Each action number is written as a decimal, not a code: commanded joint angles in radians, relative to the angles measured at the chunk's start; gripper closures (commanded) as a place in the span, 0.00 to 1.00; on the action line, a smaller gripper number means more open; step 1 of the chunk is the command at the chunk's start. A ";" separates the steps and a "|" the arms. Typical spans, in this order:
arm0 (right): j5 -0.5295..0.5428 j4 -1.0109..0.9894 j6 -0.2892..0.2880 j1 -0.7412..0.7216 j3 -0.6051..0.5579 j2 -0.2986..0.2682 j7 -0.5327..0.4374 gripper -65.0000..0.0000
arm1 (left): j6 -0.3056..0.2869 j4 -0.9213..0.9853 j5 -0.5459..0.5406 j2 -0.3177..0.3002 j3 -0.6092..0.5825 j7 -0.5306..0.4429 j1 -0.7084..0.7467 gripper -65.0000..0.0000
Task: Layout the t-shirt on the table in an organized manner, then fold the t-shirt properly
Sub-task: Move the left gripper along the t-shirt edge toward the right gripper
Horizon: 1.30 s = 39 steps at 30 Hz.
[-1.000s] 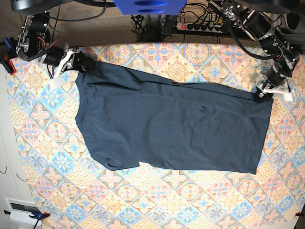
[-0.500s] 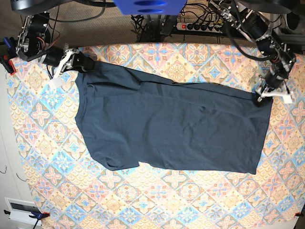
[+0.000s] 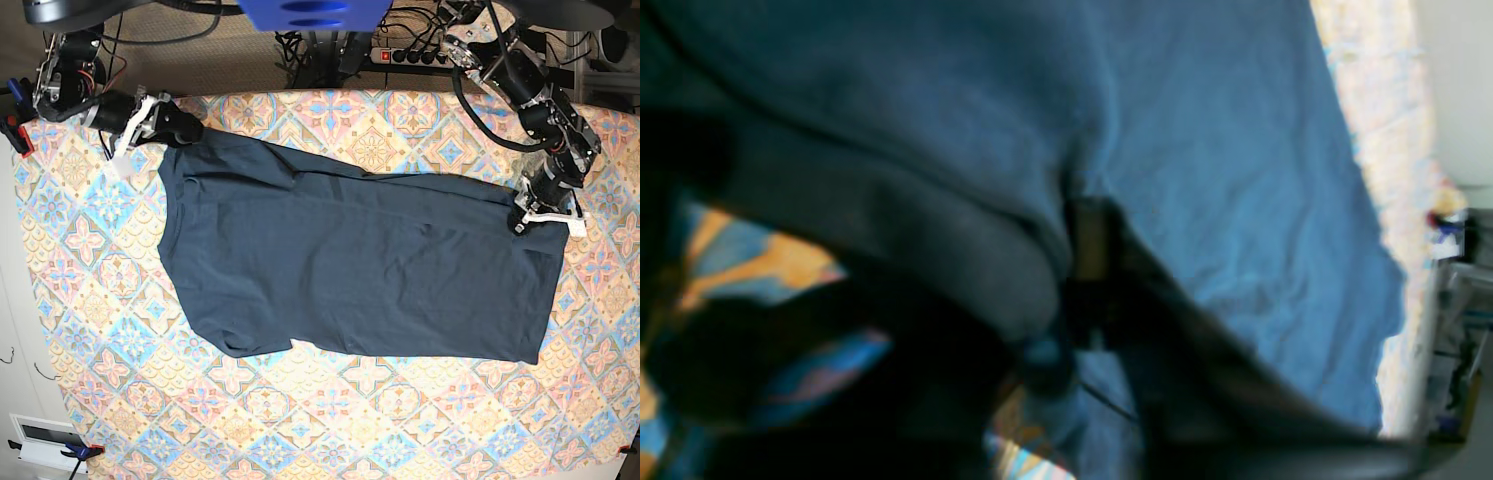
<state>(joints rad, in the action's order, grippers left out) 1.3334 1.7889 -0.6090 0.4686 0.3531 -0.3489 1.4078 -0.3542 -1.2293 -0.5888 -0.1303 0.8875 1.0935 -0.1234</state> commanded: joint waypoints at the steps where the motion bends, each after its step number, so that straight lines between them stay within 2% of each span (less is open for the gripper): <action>1: 0.021 0.022 -0.007 0.009 0.005 -0.012 -0.012 0.71 | -0.006 -0.030 -0.049 -0.016 -0.001 -0.014 -0.019 1.00; 5: 0.021 0.022 -0.007 0.040 -0.012 -0.012 -0.012 0.70 | -0.006 -0.037 -0.122 -0.025 0.000 0.015 0.009 1.00; 12: 0.021 -0.057 -0.007 0.032 -0.045 -0.012 -0.014 0.51 | -0.006 -0.037 -0.136 -0.025 0.000 0.024 0.034 1.00; 16: 0.021 -0.123 -0.007 0.032 -0.045 -0.012 -0.014 0.45 | -0.006 -0.037 -0.136 -0.025 0.000 0.024 0.043 1.00; 19: 0.021 -0.182 -0.007 0.031 -0.041 -0.012 -0.017 0.44 | -0.006 -0.037 -0.136 -0.025 0.000 0.024 0.047 1.00; 22: 0.021 -0.220 -0.007 -0.043 -0.045 -0.012 -0.017 0.44 | -0.006 -0.037 -0.136 -0.025 0.000 0.024 0.047 1.00; 29: 0.021 -0.242 -0.007 -0.075 -0.041 -0.011 -0.018 0.44 | -0.006 -0.037 -0.136 -0.025 0.000 0.024 0.049 1.00; 32: 0.021 -0.243 -0.007 -0.133 -0.044 -0.011 -0.018 0.44 | -0.006 -0.037 -0.136 -0.025 0.000 0.024 0.049 1.00; 39: 0.021 -0.367 -0.007 -0.146 -0.041 -0.011 -0.018 0.44 | -0.006 -0.037 -0.136 -0.025 0.000 0.024 0.049 1.00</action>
<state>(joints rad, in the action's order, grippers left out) 1.3422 1.4033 -0.6136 0.3378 0.3054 -0.3435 1.4002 -0.3523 -1.2491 -0.7044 -0.1413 0.8867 1.1263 -0.0635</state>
